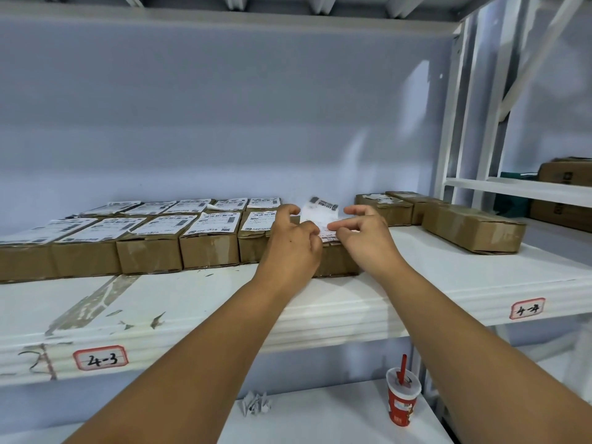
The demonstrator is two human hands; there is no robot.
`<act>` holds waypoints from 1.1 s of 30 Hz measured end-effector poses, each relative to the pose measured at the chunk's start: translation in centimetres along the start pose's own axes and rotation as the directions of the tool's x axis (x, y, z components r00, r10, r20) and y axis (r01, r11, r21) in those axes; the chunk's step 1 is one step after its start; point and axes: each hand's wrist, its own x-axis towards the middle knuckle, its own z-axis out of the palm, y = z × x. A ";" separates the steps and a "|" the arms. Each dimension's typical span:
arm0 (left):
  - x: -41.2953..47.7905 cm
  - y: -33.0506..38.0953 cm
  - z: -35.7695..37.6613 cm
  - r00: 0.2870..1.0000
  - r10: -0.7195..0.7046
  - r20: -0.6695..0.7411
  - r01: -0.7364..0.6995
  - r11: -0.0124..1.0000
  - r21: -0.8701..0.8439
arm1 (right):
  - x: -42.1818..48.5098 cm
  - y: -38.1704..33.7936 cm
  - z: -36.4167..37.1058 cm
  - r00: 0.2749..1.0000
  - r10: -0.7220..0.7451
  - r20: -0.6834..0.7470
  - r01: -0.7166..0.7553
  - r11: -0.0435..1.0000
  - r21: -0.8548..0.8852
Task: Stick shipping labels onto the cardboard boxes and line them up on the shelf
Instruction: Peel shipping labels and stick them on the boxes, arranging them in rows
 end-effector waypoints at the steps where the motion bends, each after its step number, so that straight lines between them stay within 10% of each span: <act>1: 0.0 0.0 0.0 0.999 -0.031 -0.008 0.031 1.000 -0.001 | 0.0 0.0 0.0 1.000 -0.004 0.000 0.004 1.000 -0.017; 15: 0.1 0.1 -0.4 0.997 -0.014 0.071 0.008 0.996 0.084 | 0.8 0.1 -0.4 0.968 0.181 0.175 -0.238 0.885 0.400; 33: 0.5 -0.9 0.8 0.998 0.061 0.002 -0.061 0.996 0.066 | 5.8 2.3 0.0 0.850 0.163 0.501 -0.356 0.878 0.320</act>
